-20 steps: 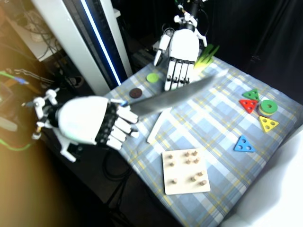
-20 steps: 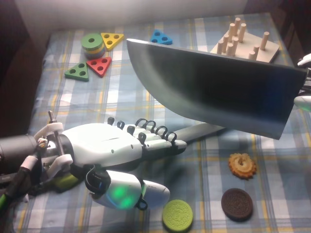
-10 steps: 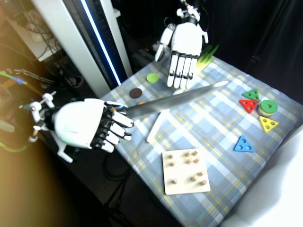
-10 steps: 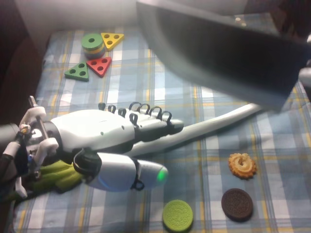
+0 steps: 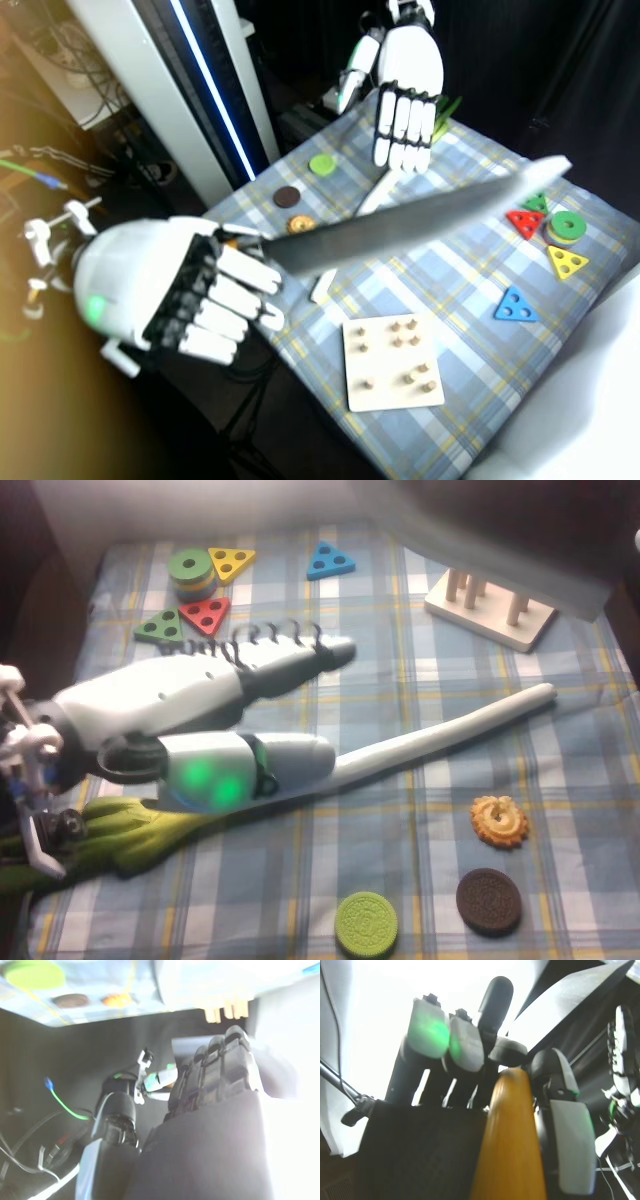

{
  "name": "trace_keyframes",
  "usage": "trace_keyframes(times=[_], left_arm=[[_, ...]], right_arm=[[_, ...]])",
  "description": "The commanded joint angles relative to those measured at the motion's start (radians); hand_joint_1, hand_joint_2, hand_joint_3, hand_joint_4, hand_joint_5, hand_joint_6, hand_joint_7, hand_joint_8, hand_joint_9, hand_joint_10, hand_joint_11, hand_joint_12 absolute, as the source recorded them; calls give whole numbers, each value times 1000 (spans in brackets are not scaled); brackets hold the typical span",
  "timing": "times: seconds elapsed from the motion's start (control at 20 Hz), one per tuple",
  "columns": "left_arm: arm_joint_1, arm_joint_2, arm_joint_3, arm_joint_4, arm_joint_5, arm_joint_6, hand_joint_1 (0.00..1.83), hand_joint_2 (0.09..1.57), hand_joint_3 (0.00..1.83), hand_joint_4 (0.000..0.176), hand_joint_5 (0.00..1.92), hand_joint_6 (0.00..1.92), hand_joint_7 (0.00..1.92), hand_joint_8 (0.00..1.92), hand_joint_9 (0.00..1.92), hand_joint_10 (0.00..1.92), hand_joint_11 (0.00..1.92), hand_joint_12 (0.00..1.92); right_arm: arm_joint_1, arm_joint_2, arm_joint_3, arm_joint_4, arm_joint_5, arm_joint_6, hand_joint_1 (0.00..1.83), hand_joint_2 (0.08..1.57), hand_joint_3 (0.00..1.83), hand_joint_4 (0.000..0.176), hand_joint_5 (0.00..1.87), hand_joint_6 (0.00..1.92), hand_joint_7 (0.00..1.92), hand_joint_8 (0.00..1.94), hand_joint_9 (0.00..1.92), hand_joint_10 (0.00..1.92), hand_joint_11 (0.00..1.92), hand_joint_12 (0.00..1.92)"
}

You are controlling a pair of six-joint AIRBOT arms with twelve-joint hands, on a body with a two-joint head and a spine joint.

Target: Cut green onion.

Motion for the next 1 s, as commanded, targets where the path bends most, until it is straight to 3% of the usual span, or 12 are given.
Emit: trace_keyframes(times=[0.0,0.15,0.25,0.4,0.6,0.8,0.95], left_arm=[[-1,7,-3,-38,-188,-1,0,1336,0,0,0,0,0,0,0,0,0,0],[51,25,-14,-124,-312,11,0,1357,9,0,0,0,0,0,0,0,0,0],[82,25,-25,-207,-372,79,0,1358,6,0,34,12,60,21,33,11,0,0],[130,36,-34,-283,-466,103,0,1379,12,0,0,0,0,0,12,4,0,0],[158,54,-40,-313,-517,103,0,1363,2,0,29,8,16,5,13,4,0,0],[167,55,-41,-319,-524,103,0,1359,0,0,10,3,9,1,0,0,0,0],[171,56,-43,-319,-528,103,0,1355,0,0,1,0,0,0,0,0,0,0]], right_arm=[[22,10,13,25,99,5,464,1416,5,0,1140,1921,1389,1941,1476,1921,1479,1921],[49,10,34,25,63,0,522,1431,3,0,1092,1921,1374,1941,1491,1921,1532,1921],[71,10,42,25,46,-11,513,1429,0,0,1113,1921,1389,1941,1509,1921,1527,1921],[96,9,51,13,16,-24,482,1402,0,0,1122,1921,1395,1941,1526,1921,1541,1921],[147,-5,77,-35,-70,-33,511,1456,5,0,1073,1921,1365,1941,1526,1921,1577,1921],[174,-11,86,-72,-123,-44,360,1427,1,0,1033,1921,1286,1941,1450,1921,1507,1921],[174,-11,94,-72,-141,-46,344,1443,4,0,1070,1921,1299,1941,1455,1921,1515,1921]])
